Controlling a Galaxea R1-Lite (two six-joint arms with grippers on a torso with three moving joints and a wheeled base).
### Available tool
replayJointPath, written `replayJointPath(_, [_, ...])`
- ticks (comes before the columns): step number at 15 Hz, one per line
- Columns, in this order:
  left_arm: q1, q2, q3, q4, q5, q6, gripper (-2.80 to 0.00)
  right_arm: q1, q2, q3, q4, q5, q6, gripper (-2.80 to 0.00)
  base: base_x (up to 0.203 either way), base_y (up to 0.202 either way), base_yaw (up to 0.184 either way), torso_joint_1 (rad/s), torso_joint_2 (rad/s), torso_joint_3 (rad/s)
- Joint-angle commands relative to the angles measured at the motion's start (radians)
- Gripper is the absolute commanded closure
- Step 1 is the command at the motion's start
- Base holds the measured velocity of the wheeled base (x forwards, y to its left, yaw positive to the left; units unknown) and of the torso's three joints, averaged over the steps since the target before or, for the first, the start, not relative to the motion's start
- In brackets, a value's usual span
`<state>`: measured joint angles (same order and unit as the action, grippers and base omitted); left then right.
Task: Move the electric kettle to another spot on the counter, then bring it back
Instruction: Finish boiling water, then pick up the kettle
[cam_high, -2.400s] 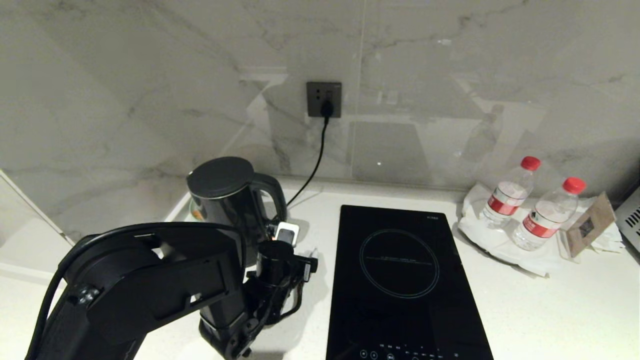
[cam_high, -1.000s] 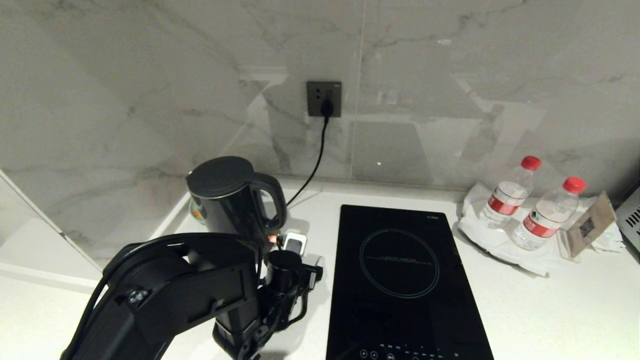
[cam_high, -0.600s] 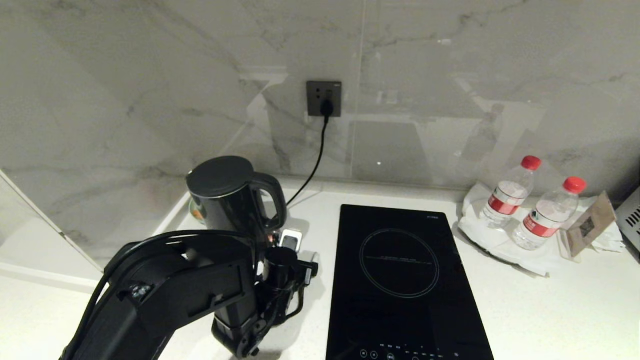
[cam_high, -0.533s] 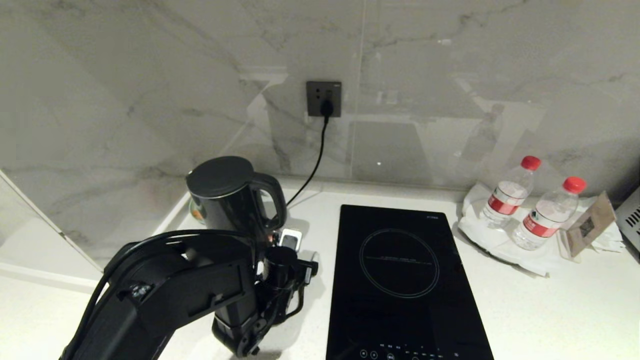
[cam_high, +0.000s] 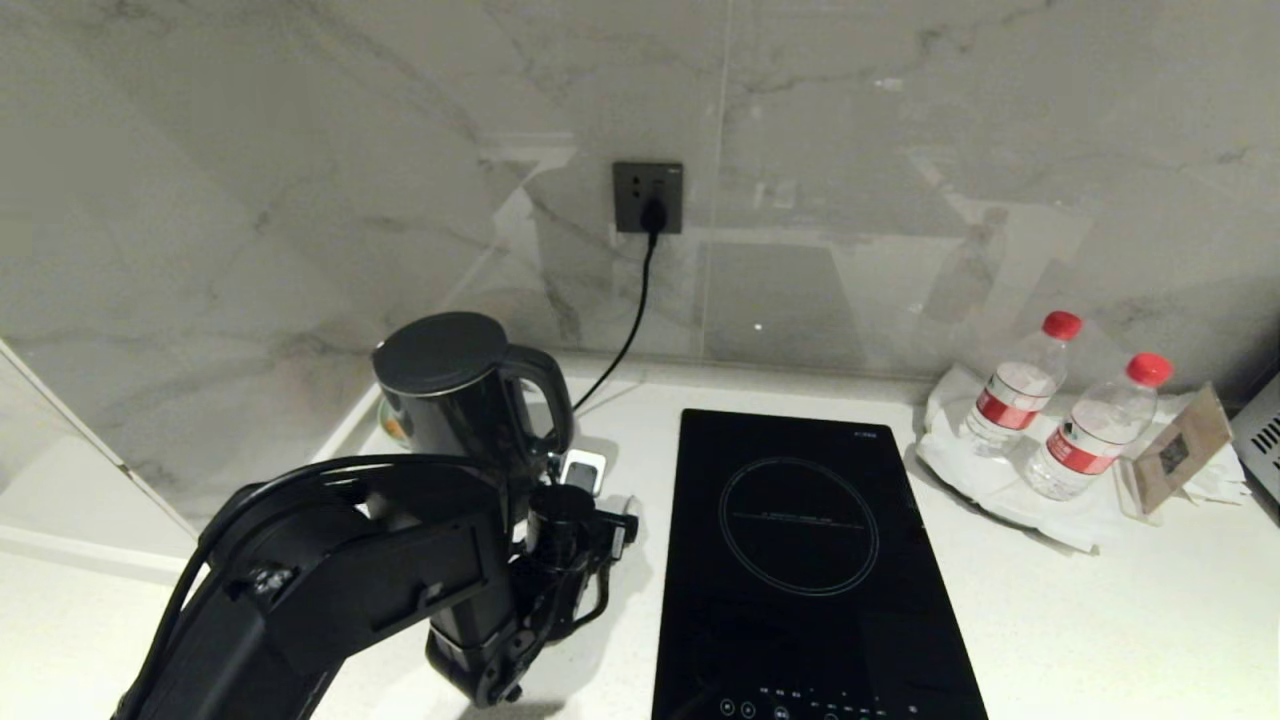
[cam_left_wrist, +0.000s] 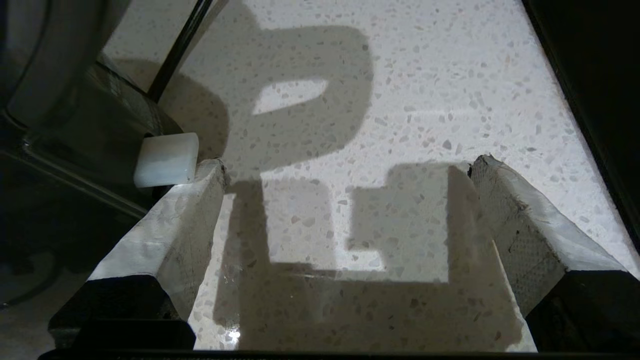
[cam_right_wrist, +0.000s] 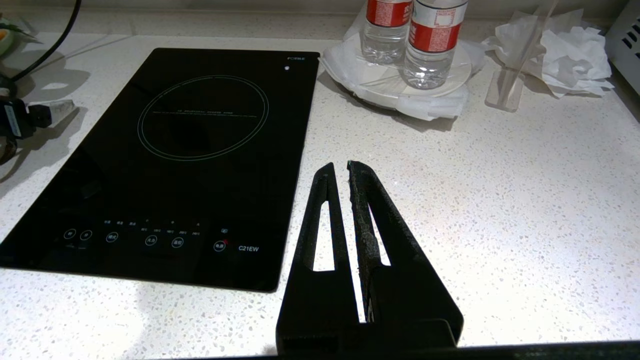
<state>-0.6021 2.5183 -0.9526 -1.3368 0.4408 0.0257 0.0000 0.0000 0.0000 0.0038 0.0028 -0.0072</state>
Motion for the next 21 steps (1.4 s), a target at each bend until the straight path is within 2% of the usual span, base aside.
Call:
replayJointPath(1, [0.001,-0.009,0.0,-0.008,0.002,0.003,-2.8,0.0,0.0,0.0,0.001,0.0,0.0,0.0,0.0,0.0,0.0,0.0,0.0,0.0])
replayJointPath(6, [-0.001,-0.007,0.021,-0.014,0.003,0.002,-2.8,0.0,0.0,0.0,0.001,0.0,0.0,0.0,0.0,0.0,0.0,0.0,0.0,0.0])
replayJointPath(9, [-0.007,-0.015,0.089,-0.025,-0.003,-0.013,-2.8,0.0,0.001,0.0,0.001,0.0,0.0,0.0,0.0,0.0,0.0,0.0,0.0,0.0])
replayJointPath(14, [-0.038,-0.073,0.233,-0.135,-0.005,-0.029,-2.8,0.0,0.001,0.0,0.001,0.0,0.0,0.0,0.0,0.0,0.0,0.0,0.0,0.0])
replayJointPath(17, [-0.054,-0.118,0.305,-0.193,-0.005,-0.029,-2.8,0.0,0.0,0.0,0.001,0.0,0.0,0.0,0.0,0.0,0.0,0.0,0.0,0.0])
replayJointPath(21, [-0.054,-0.267,0.341,-0.176,-0.004,-0.028,-2.8,0.0,0.002,0.0,-0.001,0.0,0.0,0.0,0.0,0.0,0.0,0.0,0.0,0.0])
